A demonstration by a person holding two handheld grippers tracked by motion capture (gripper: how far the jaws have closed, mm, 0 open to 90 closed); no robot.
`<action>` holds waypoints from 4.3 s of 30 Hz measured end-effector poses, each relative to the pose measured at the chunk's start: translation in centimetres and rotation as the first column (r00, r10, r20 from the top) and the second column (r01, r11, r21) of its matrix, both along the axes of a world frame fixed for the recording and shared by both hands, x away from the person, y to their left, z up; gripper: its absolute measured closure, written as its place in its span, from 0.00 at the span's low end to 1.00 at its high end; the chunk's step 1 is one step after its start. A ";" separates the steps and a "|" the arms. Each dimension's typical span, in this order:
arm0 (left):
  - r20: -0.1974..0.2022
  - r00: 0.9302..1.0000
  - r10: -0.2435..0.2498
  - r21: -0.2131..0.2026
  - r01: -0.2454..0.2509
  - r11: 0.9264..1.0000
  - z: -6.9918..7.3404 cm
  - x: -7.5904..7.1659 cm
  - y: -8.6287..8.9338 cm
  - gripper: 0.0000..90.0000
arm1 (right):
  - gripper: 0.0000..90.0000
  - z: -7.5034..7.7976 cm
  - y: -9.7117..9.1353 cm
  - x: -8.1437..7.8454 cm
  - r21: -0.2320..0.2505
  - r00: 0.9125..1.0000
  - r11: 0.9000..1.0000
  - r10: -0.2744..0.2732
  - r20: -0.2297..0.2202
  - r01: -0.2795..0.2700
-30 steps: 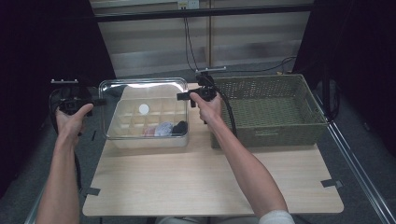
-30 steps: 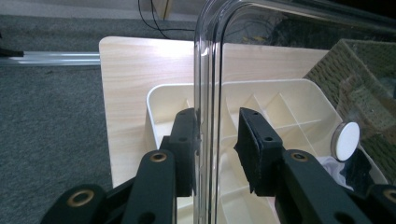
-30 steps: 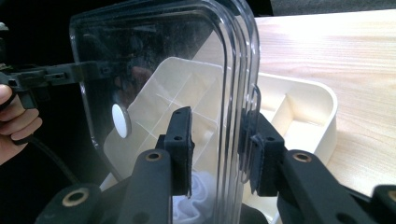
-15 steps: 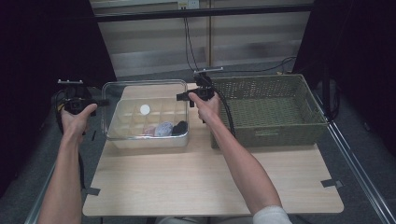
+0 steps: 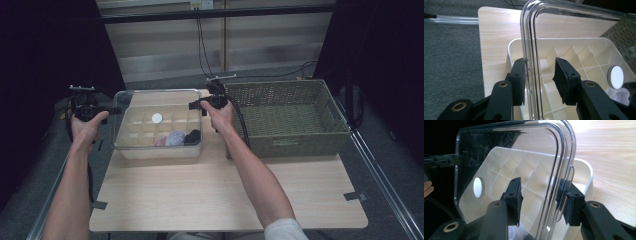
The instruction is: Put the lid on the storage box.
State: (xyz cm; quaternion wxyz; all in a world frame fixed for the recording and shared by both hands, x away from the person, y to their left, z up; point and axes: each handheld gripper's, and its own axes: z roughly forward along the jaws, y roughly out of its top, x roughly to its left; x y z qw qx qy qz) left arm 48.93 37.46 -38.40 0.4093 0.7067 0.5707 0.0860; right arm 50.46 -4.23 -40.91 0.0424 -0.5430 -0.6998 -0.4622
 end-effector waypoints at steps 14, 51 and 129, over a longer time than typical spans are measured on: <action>-0.027 1.000 -0.009 -0.021 0.008 1.000 -1.2 0.8 0.3 0.68 | 0.55 -0.4 0.8 0.8 -0.067 0.997 0.998 -0.024 -0.077 0.019; -0.087 0.996 -0.025 -0.029 0.023 0.999 -3.8 2.0 0.3 0.64 | 0.41 -0.9 2.3 1.2 -0.223 0.995 0.974 -0.064 -0.073 0.046; 0.164 0.984 -0.063 0.021 0.061 0.998 -0.2 -11.5 -1.0 0.34 | 0.27 1.6 -3.7 -8.5 -0.152 0.980 0.986 0.092 0.174 -0.066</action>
